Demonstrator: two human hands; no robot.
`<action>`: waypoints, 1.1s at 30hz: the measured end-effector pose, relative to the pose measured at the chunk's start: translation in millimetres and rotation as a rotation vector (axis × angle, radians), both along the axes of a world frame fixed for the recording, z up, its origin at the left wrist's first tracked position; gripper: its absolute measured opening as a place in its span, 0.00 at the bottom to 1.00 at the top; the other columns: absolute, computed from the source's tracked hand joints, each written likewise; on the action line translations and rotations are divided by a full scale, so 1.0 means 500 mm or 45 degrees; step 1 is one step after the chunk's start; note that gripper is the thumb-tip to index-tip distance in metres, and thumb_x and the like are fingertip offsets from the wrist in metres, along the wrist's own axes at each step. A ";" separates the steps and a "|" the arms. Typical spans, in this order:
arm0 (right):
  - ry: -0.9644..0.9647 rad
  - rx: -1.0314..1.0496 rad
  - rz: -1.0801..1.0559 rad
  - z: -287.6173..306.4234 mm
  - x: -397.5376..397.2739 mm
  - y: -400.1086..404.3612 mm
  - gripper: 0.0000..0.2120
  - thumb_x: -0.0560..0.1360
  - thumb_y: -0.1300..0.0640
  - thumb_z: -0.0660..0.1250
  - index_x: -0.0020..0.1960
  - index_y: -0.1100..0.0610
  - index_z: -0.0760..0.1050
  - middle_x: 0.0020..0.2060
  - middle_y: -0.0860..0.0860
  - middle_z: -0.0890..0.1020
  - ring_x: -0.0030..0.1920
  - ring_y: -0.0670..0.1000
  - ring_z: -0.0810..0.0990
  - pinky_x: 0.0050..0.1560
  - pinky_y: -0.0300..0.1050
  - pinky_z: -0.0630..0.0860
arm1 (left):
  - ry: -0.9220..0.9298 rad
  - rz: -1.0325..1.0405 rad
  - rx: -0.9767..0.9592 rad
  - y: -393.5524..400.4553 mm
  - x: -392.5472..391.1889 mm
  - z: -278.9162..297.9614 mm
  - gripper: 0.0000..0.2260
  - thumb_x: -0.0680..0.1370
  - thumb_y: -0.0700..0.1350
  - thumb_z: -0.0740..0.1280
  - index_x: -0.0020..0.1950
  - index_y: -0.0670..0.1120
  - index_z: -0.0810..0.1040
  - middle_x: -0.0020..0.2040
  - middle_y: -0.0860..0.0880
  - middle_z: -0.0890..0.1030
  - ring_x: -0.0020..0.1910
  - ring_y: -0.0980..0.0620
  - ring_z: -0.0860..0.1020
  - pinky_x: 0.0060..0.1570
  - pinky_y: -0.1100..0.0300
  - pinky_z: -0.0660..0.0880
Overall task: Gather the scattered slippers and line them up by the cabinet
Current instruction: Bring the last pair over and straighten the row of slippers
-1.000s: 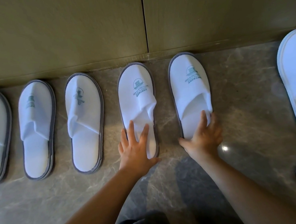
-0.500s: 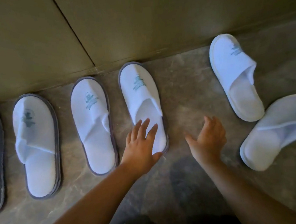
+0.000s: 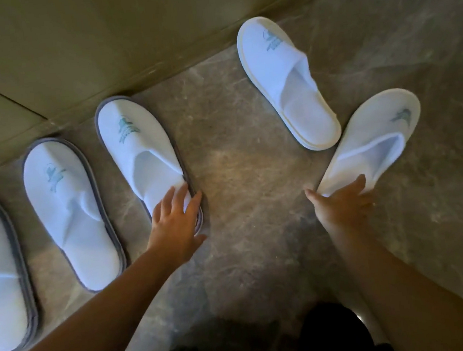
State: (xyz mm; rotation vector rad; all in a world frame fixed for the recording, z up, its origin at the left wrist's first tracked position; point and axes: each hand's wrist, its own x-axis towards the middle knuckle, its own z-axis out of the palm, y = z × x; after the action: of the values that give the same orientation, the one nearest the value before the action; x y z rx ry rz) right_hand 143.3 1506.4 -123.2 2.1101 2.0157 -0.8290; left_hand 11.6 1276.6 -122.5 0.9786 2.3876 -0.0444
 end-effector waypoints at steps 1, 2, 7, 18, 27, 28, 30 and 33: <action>0.030 -0.012 -0.035 -0.002 0.003 0.004 0.51 0.64 0.43 0.73 0.73 0.54 0.43 0.72 0.63 0.54 0.71 0.65 0.56 0.70 0.64 0.59 | 0.000 0.002 -0.007 0.001 -0.001 0.000 0.39 0.71 0.58 0.65 0.74 0.50 0.46 0.77 0.45 0.45 0.75 0.42 0.43 0.72 0.45 0.46; 0.054 -0.013 -0.056 -0.003 0.007 0.008 0.50 0.64 0.44 0.73 0.73 0.55 0.44 0.72 0.63 0.55 0.70 0.65 0.58 0.69 0.64 0.60 | -0.001 0.010 -0.007 0.002 -0.002 0.000 0.39 0.71 0.57 0.66 0.74 0.50 0.47 0.77 0.45 0.45 0.75 0.42 0.44 0.72 0.44 0.46; 0.136 0.080 -0.058 0.012 0.031 0.024 0.48 0.63 0.50 0.75 0.72 0.59 0.50 0.69 0.64 0.63 0.67 0.65 0.64 0.68 0.61 0.64 | 0.026 0.020 0.020 0.004 -0.005 0.000 0.37 0.71 0.54 0.68 0.73 0.48 0.52 0.76 0.42 0.50 0.75 0.41 0.48 0.72 0.43 0.50; 0.495 0.277 0.624 0.042 0.009 -0.058 0.44 0.55 0.63 0.78 0.66 0.67 0.62 0.65 0.69 0.64 0.64 0.70 0.63 0.64 0.52 0.58 | 0.041 0.008 -0.021 0.009 -0.009 0.010 0.37 0.72 0.57 0.65 0.73 0.50 0.48 0.77 0.44 0.46 0.75 0.42 0.45 0.72 0.44 0.49; 0.239 0.005 1.203 0.042 -0.140 -0.060 0.44 0.62 0.55 0.73 0.71 0.54 0.53 0.69 0.58 0.59 0.67 0.61 0.59 0.66 0.53 0.58 | -0.029 -0.032 -0.122 0.004 -0.046 0.029 0.41 0.70 0.59 0.66 0.74 0.51 0.44 0.76 0.45 0.41 0.75 0.40 0.41 0.72 0.41 0.46; 0.215 -0.021 1.211 0.041 -0.155 -0.054 0.44 0.62 0.56 0.72 0.71 0.53 0.53 0.69 0.58 0.58 0.67 0.60 0.58 0.67 0.53 0.58 | -0.039 -0.024 -0.134 0.006 -0.047 0.031 0.42 0.70 0.59 0.66 0.74 0.50 0.43 0.76 0.45 0.41 0.74 0.40 0.41 0.72 0.41 0.45; 0.159 -0.048 1.232 0.037 -0.172 -0.043 0.43 0.63 0.55 0.72 0.71 0.53 0.52 0.70 0.58 0.56 0.68 0.61 0.57 0.67 0.53 0.58 | -0.065 0.002 -0.154 0.010 -0.045 0.033 0.42 0.71 0.58 0.66 0.73 0.50 0.42 0.76 0.44 0.40 0.74 0.39 0.40 0.71 0.41 0.45; 0.115 -0.034 1.221 0.025 -0.170 -0.037 0.43 0.63 0.55 0.72 0.71 0.53 0.53 0.70 0.59 0.57 0.68 0.60 0.57 0.67 0.53 0.57 | -0.098 0.054 -0.172 0.021 -0.038 0.034 0.42 0.71 0.57 0.66 0.73 0.49 0.42 0.76 0.44 0.40 0.74 0.40 0.40 0.72 0.41 0.45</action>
State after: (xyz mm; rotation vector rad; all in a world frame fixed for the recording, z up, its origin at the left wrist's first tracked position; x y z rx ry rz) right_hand 58.3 1488.1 -110.8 0.8515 2.6007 -0.7324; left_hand -7.2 1287.0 -105.4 0.8514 2.3020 -0.1475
